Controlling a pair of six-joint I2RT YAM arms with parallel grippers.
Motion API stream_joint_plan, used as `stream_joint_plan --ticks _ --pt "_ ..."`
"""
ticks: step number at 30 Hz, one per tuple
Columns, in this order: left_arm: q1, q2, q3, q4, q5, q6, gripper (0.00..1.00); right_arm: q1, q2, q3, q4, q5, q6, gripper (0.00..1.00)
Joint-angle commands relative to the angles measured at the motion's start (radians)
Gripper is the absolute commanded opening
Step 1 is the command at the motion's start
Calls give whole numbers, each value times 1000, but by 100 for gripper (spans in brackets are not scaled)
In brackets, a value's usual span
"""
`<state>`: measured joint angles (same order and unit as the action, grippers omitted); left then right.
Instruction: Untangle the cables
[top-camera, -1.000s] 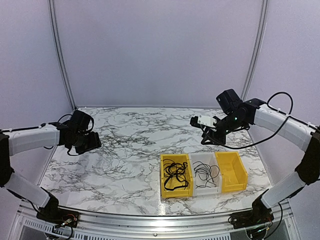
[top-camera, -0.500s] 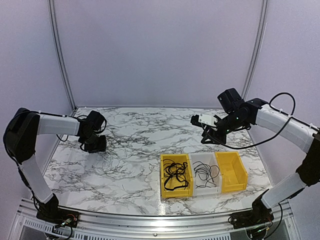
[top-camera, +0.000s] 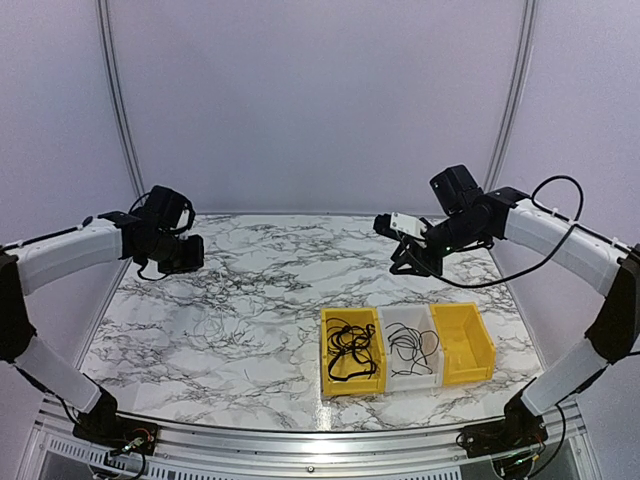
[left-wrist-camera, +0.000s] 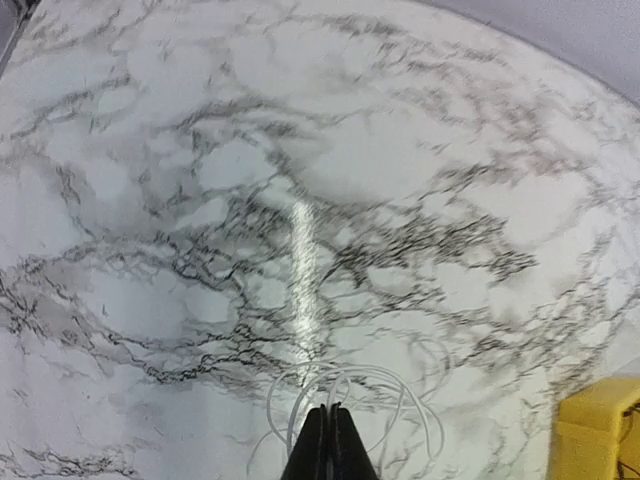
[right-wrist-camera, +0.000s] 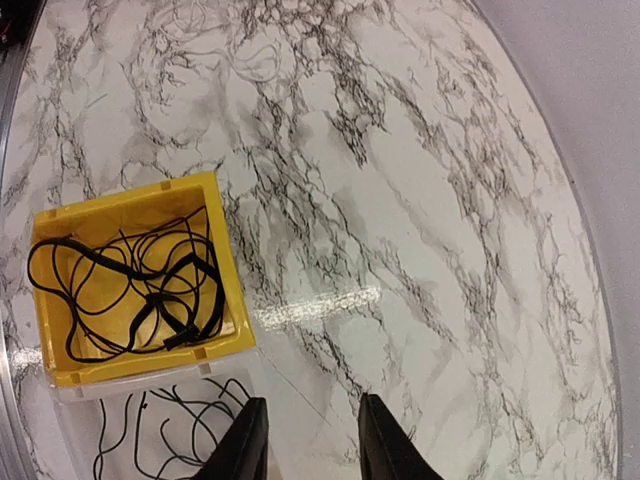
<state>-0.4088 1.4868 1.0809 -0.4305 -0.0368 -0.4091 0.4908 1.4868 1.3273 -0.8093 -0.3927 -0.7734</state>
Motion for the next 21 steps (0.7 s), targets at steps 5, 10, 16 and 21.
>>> stream_joint_plan --ticks 5,10,16,21 --pt "-77 -240 32 68 126 24 2 123 91 159 286 -265 126 36" --pt "-153 -322 -9 145 108 -54 2 228 231 285 396 -301 305 46" --pt "-206 -333 -8 198 110 -102 2 295 333 366 489 -330 484 55" --pt "-244 -328 3 224 124 -103 3 296 392 435 568 -384 645 55"
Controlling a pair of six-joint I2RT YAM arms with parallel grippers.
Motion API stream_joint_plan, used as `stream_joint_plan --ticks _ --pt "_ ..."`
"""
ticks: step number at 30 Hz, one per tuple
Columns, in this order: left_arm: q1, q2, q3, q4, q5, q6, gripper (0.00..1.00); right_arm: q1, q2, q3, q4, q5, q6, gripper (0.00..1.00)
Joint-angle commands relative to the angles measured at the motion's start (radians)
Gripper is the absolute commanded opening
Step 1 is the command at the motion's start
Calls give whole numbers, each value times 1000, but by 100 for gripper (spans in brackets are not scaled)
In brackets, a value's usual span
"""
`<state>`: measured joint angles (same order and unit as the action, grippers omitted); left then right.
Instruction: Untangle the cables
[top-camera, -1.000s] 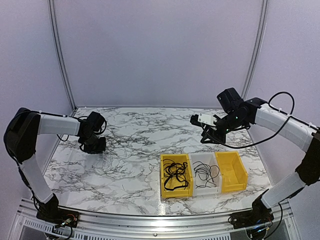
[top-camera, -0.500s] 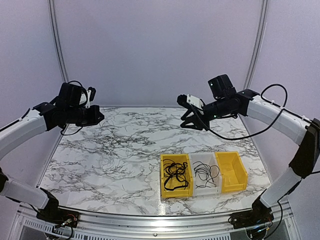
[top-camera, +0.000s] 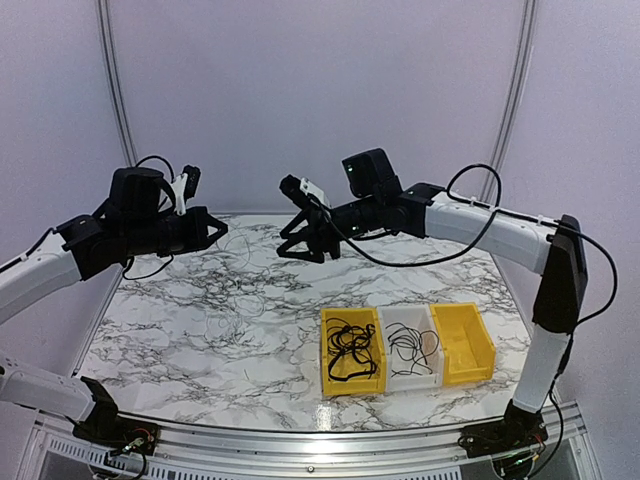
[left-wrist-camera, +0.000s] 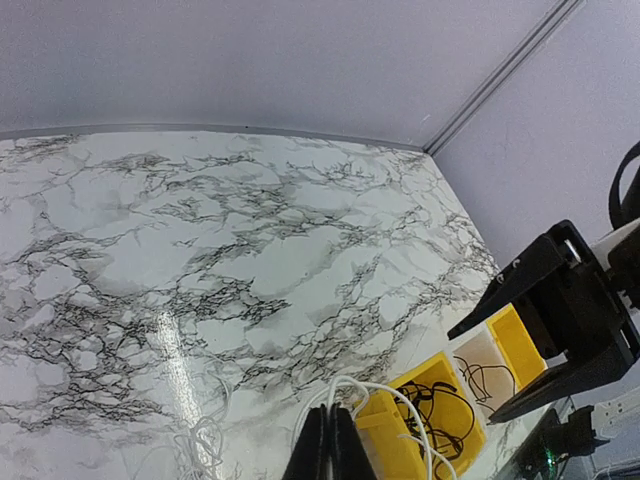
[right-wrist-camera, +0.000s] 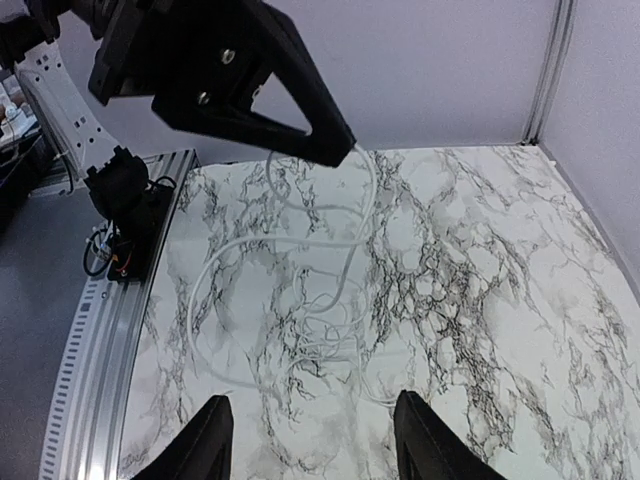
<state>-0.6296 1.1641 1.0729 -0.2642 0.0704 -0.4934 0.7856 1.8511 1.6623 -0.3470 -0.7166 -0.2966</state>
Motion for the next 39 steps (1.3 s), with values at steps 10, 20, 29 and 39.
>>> stream_joint_plan --ticks 10,20,29,39 --pt "-84 69 58 69 95 37 3 32 87 150 152 -52 201 49" --pt "-133 65 37 67 69 56 3 47 114 110 94 -2 162 43" --pt "-139 45 16 68 54 49 3 56 115 87 83 6 137 20" --pt "-142 57 -63 95 -122 43 38 64 48 111 123 -18 192 0"
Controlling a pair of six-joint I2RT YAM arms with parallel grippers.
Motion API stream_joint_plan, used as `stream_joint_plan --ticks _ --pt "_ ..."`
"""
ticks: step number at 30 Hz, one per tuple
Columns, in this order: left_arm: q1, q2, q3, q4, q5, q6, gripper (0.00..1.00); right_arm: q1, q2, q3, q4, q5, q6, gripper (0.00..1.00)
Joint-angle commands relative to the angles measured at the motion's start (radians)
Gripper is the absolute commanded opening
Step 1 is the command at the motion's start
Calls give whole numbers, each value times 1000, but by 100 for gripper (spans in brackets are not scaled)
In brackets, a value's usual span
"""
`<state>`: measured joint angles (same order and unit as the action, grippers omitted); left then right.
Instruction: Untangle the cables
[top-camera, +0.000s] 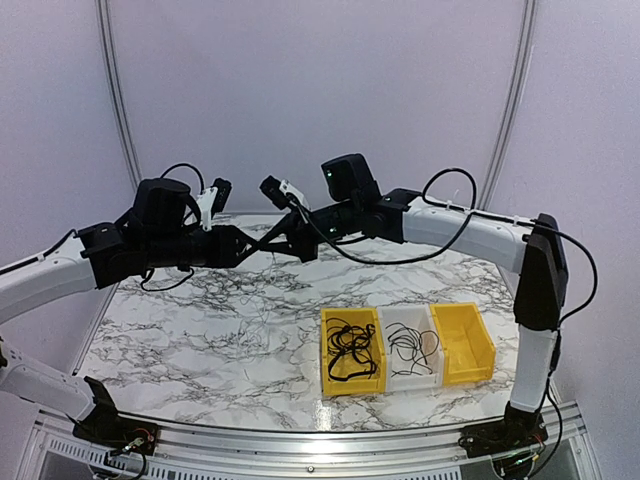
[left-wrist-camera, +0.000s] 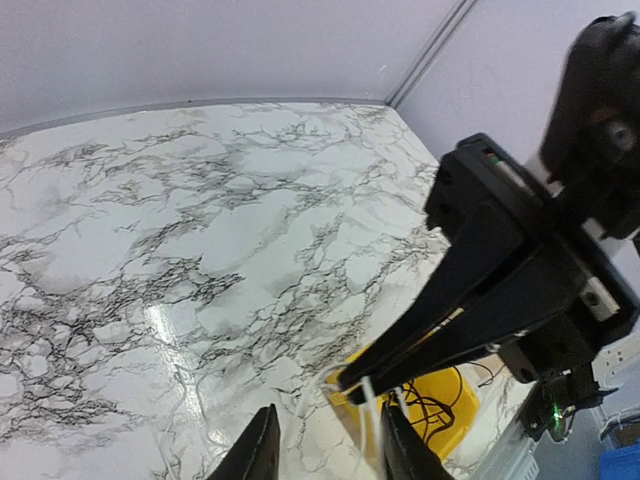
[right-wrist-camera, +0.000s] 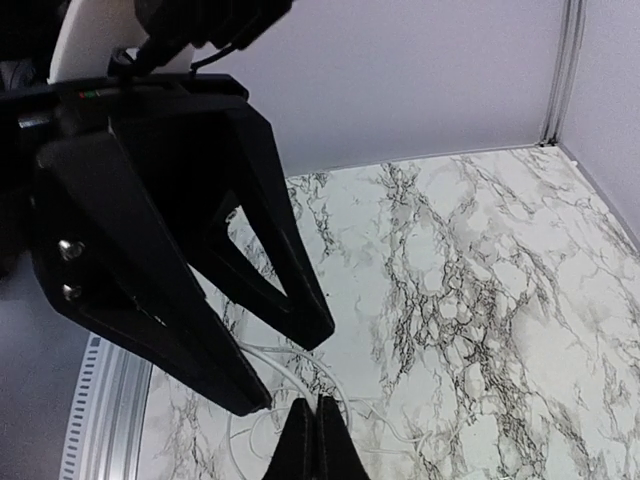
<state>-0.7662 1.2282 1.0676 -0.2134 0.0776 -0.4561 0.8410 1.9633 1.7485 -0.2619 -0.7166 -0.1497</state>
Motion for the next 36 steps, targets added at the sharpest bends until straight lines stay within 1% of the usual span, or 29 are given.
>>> stream_joint_plan --ticks 1,3,5,7,8,12,15,19,26,32,33,35,36 --pt "-5 -5 -81 65 -177 2 38 8 -72 29 52 -46 66 0" --pt "-4 -8 -144 140 -288 -9 39 9 -83 36 71 -92 97 0" --pt "-3 -14 -219 311 -352 -10 40 9 -95 47 81 -108 115 0" --pt "-1 3 -272 427 -375 -24 43 10 -111 56 86 -112 116 0" --pt "-2 26 -283 456 -373 -31 44 10 -119 61 89 -114 118 0" --pt "-3 155 -266 471 -310 -65 43 9 -146 104 114 -128 133 0" --pt "-7 217 -286 474 -279 -107 41 9 -155 168 130 -127 140 0" --pt "-10 242 -343 482 -268 -141 41 7 -165 263 164 -122 145 0" --pt "-11 271 -451 496 -238 -182 40 3 -158 460 225 -46 180 0" --pt "-11 244 -516 497 -250 -195 39 -6 -144 546 252 -27 191 0" --pt "-10 224 -525 496 -247 -195 39 -6 -144 544 253 -27 185 0" --pt "-11 137 -546 484 -241 -203 39 -6 -145 525 248 -21 160 0" --pt "-13 86 -557 474 -244 -209 42 -6 -145 512 242 -18 154 0"
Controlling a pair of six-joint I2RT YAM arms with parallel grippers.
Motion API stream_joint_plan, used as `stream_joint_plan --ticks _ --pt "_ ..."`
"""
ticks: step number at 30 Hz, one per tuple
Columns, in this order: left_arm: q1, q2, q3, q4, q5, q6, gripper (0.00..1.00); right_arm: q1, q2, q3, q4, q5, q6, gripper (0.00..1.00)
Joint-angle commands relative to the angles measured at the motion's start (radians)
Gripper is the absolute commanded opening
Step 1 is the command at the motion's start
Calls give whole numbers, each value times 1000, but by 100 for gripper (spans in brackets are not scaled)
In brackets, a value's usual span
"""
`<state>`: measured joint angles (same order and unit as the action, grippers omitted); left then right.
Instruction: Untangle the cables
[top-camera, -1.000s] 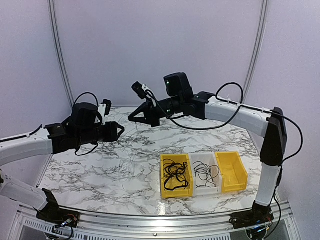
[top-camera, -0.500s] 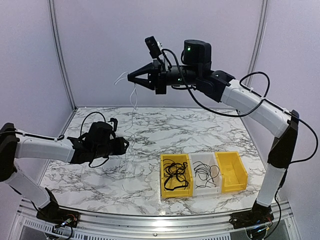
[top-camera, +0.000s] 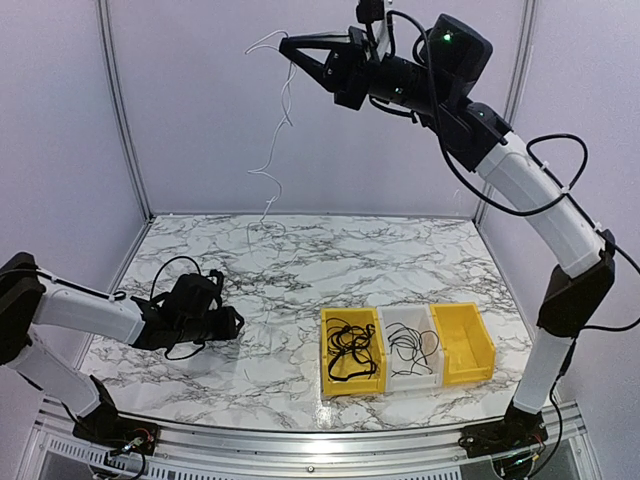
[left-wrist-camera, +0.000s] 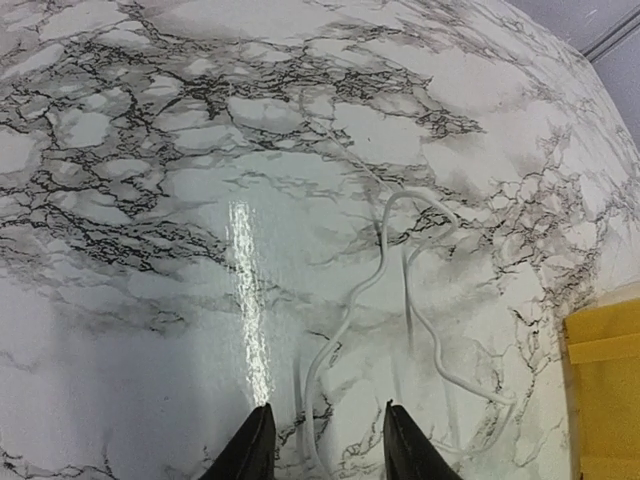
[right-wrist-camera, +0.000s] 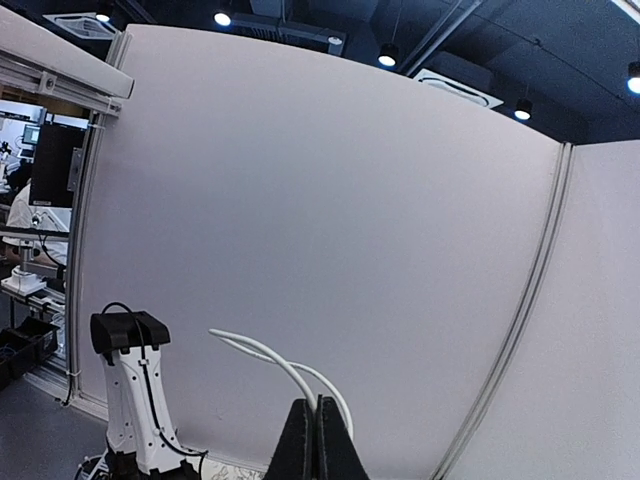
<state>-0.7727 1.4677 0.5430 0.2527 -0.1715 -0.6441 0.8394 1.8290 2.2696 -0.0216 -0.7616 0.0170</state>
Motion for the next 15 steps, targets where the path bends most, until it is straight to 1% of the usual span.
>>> stream_joint_plan --ticks 1,4,6,8,11,15 --pt "-8 -218 -43 -6 -6 -24 45 -6 -12 -24 -3 30 -14 0" --pt "-29 -418 -62 -70 -91 -13 58 -9 -13 -62 -10 35 -42 0" --pt "-33 -527 -51 -102 -105 21 62 -10 -9 -73 -13 39 -42 0" --pt "-34 -598 -25 -117 -90 60 65 -10 -3 -81 -11 36 -39 0" --pt "-34 -615 60 -174 -22 114 67 -10 6 -84 -9 31 -33 0" --pt "-36 -545 191 -246 98 165 68 -11 16 -84 -5 30 -28 0"
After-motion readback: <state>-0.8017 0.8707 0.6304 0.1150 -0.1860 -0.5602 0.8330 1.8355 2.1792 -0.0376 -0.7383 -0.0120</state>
